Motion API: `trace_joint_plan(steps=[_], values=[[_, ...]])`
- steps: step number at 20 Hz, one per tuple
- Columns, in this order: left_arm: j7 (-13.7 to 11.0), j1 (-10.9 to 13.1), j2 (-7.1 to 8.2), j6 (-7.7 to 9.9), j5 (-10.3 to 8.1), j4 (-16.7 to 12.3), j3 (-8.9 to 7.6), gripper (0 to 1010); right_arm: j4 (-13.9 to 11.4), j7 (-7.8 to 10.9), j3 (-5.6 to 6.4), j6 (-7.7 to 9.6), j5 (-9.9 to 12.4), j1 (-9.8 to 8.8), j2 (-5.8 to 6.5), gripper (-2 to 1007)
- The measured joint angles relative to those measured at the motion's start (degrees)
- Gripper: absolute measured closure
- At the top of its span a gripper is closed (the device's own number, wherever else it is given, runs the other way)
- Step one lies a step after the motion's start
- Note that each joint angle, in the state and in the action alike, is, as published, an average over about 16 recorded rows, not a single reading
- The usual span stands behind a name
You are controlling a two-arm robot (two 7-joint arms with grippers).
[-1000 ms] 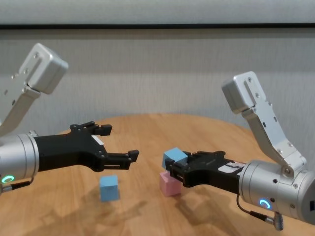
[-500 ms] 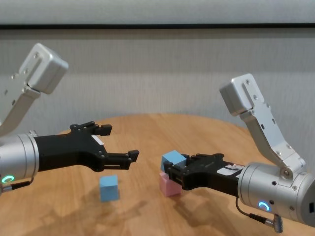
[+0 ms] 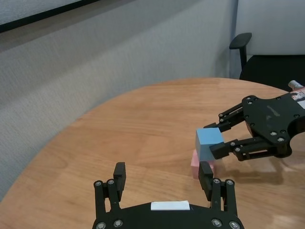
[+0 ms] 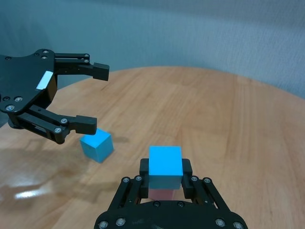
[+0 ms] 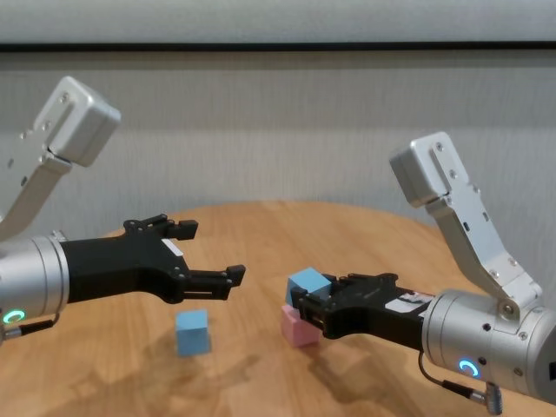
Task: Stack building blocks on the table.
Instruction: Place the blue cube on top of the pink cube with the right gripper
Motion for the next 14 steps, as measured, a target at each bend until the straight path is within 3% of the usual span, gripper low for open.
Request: trace_joint_plan(steps=[14], values=[[0.00, 0.00, 0.00, 0.00, 0.00, 0.00, 0.00, 7, 0.23, -0.55, -0.50, 0.03, -0.22, -0.12, -0.01, 636]])
